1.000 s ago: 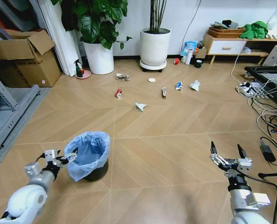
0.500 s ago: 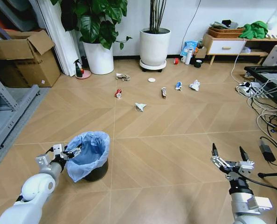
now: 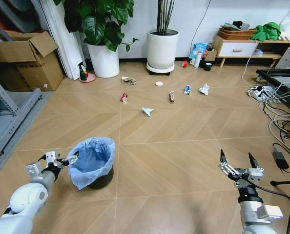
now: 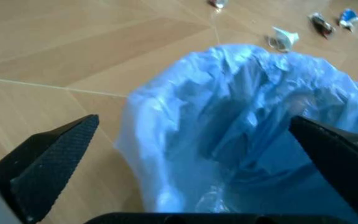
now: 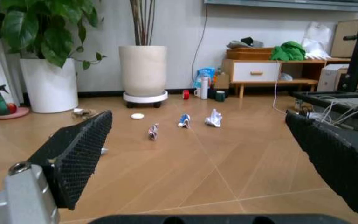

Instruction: Pick up the trash bin and place the garbage on the floor into it.

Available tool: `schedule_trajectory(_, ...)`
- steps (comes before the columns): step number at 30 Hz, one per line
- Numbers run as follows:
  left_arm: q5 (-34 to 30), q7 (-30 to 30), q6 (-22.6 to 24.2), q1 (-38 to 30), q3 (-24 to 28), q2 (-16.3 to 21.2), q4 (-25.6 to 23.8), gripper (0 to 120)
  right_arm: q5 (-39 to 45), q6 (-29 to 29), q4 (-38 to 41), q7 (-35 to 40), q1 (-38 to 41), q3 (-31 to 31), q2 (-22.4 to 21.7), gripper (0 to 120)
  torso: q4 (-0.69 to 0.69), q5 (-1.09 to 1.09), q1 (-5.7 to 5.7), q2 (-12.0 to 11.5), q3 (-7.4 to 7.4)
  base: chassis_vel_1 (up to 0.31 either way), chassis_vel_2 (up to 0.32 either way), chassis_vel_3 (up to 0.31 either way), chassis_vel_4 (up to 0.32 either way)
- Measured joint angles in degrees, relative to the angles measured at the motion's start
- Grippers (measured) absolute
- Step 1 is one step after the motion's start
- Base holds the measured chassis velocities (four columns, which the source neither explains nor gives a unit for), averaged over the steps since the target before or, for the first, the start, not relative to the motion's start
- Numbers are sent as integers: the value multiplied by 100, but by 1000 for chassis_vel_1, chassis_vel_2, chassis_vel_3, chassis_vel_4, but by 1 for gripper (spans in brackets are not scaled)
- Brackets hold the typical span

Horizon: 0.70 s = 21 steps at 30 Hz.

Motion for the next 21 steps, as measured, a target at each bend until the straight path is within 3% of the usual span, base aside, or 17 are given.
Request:
schedule_trajectory(12,281,143,28,-512,301,-104,608,111,21,1,88,-8,-53,34,17,100,0,0,0,0,0,0,0,0,0)
schedule_trajectory(21,257,192,17,-554,330,-116,632,88,18,-9,125,-9,-69,25,42,100,0,0,0,0,0,0,0,0,0)
